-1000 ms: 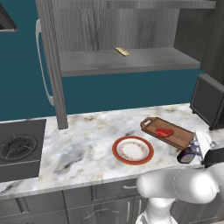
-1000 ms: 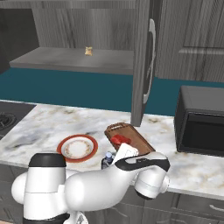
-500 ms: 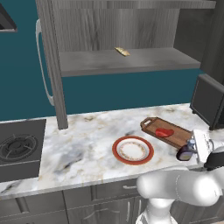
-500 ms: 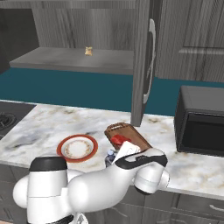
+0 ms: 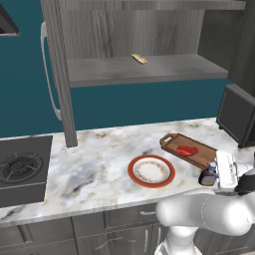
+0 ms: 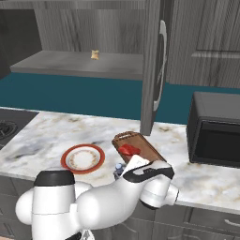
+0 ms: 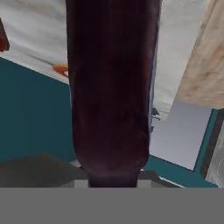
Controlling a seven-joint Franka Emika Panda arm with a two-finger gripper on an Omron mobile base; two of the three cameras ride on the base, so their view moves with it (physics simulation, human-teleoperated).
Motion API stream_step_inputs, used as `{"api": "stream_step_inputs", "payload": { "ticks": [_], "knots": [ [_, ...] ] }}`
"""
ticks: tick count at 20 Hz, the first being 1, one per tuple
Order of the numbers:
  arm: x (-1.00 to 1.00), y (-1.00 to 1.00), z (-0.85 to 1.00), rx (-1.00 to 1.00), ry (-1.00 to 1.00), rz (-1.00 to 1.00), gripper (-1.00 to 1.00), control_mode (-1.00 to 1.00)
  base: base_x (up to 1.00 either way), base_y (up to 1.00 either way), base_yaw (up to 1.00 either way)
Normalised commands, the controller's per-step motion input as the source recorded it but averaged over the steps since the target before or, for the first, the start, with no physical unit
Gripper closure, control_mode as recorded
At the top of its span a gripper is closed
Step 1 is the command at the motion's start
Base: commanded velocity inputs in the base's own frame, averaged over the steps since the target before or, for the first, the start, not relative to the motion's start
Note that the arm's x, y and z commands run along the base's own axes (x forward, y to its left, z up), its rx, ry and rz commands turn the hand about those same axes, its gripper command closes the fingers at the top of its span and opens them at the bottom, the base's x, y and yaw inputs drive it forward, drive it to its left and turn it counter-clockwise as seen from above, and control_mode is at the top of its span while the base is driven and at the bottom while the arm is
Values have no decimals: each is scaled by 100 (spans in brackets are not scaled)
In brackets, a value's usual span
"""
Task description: Pick the steak from the plate and place it on the cutting board. Then pick the condiment bottle from the cabinet and place it next to the cutting board.
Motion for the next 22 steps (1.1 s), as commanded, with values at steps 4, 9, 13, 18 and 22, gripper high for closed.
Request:
{"api": "stream_step_inputs", "payload": {
  "ticks": [4, 9, 13, 18, 22],
  "knots": [
    [22, 0, -21, 0, 0, -2, 100, -100, 0, 0, 0],
    [19, 0, -14, 0, 1, -1, 100, -100, 0, 0, 0],
    [7, 0, -24, 0, 0, 0, 100, -100, 0, 0, 0],
    [0, 0, -25, 0, 0, 0, 100, -100, 0, 0, 0],
    [0, 0, -13, 0, 0, 0, 100, -100, 0, 0, 0]
  ]
}}
